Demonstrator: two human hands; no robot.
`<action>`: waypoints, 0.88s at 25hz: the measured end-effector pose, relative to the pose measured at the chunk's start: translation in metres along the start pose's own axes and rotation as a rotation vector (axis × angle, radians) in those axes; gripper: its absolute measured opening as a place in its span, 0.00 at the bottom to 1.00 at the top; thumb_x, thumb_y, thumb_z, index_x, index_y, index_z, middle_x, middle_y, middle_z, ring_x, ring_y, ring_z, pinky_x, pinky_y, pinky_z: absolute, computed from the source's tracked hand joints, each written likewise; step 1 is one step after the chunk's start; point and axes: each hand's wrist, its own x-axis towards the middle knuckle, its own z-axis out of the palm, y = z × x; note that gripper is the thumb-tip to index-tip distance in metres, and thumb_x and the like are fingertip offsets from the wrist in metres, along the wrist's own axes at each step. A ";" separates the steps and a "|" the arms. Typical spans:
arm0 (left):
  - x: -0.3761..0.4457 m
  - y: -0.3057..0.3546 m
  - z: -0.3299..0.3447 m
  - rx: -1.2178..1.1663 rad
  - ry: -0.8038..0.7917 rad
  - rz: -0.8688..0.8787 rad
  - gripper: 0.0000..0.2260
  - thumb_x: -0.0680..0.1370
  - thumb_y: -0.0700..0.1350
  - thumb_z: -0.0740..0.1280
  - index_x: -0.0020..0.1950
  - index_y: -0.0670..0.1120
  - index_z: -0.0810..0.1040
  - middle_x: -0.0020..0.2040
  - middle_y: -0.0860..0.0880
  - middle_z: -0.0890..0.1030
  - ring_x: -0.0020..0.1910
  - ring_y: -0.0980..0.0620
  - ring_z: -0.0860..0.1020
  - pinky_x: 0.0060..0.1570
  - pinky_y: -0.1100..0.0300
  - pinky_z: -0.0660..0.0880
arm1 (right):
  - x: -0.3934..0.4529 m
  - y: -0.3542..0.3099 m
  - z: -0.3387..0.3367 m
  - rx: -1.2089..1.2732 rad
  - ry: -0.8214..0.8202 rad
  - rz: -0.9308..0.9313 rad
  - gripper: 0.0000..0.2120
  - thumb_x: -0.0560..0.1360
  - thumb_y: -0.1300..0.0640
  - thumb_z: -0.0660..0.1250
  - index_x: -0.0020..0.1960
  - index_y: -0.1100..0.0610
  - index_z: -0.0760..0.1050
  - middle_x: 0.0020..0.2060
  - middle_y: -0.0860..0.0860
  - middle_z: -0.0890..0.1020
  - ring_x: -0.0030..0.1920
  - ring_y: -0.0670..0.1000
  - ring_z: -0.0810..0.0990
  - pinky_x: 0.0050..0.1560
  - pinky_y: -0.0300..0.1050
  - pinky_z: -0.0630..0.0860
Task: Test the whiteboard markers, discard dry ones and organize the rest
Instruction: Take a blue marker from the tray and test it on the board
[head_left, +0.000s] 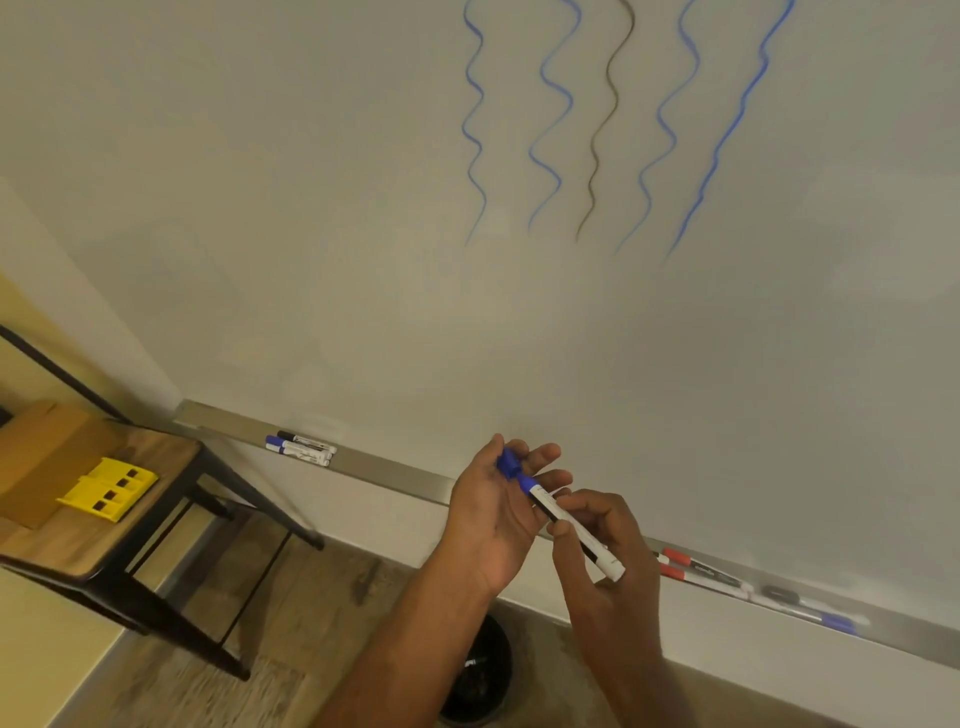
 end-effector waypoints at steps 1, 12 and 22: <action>-0.002 -0.003 0.000 0.004 0.000 -0.003 0.15 0.85 0.52 0.58 0.47 0.44 0.76 0.50 0.41 0.85 0.40 0.44 0.84 0.43 0.52 0.82 | 0.000 0.000 0.000 -0.019 -0.018 -0.010 0.08 0.75 0.46 0.66 0.52 0.45 0.76 0.46 0.38 0.82 0.46 0.44 0.82 0.44 0.28 0.75; -0.004 -0.015 -0.015 0.052 0.193 0.314 0.14 0.85 0.50 0.60 0.44 0.46 0.78 0.36 0.44 0.80 0.34 0.45 0.79 0.44 0.51 0.77 | -0.007 0.043 0.014 -0.492 -0.251 -0.110 0.17 0.72 0.48 0.71 0.58 0.53 0.80 0.41 0.40 0.82 0.34 0.41 0.78 0.37 0.36 0.79; 0.010 0.005 -0.063 0.135 0.301 0.470 0.14 0.85 0.48 0.57 0.43 0.45 0.73 0.32 0.43 0.74 0.38 0.41 0.72 0.51 0.44 0.72 | -0.013 0.013 0.070 -0.140 -0.323 0.062 0.14 0.80 0.38 0.58 0.58 0.45 0.72 0.47 0.33 0.81 0.43 0.42 0.83 0.41 0.33 0.79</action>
